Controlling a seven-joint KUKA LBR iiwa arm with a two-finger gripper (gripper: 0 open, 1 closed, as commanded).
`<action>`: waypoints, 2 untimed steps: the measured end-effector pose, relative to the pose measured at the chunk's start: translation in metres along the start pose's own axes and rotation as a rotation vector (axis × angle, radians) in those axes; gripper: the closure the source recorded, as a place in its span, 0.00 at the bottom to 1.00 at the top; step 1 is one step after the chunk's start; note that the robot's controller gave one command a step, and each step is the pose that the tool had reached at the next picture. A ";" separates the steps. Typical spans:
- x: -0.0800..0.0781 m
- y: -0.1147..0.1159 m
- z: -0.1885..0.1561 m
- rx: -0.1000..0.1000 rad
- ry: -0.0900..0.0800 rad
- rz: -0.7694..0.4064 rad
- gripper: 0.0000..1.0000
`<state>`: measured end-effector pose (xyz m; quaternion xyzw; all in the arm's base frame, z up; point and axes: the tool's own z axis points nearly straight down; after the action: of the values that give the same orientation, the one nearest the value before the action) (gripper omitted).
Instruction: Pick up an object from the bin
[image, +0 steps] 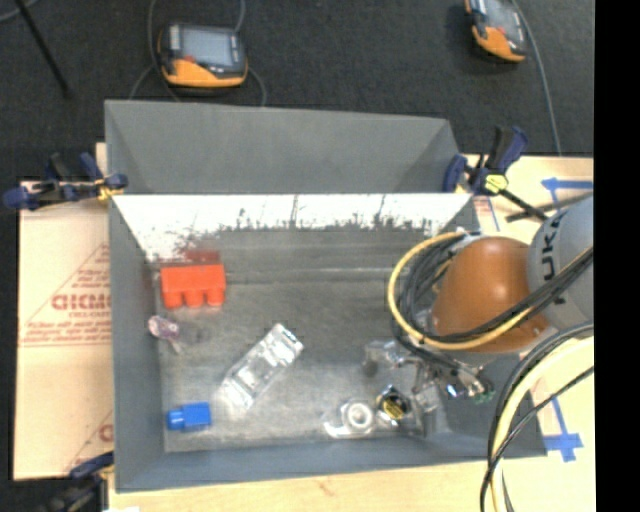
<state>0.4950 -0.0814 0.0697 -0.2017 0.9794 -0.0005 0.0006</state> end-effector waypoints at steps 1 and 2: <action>-0.003 -0.001 -0.002 0.003 -0.007 -0.001 1.00; 0.008 0.001 -0.053 0.003 -0.005 -0.012 1.00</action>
Offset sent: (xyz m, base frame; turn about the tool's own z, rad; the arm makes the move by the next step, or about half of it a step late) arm 0.0000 0.0000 0.0000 0.0000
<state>0.4874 -0.0832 0.1230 -0.2075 0.9782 -0.0015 0.0034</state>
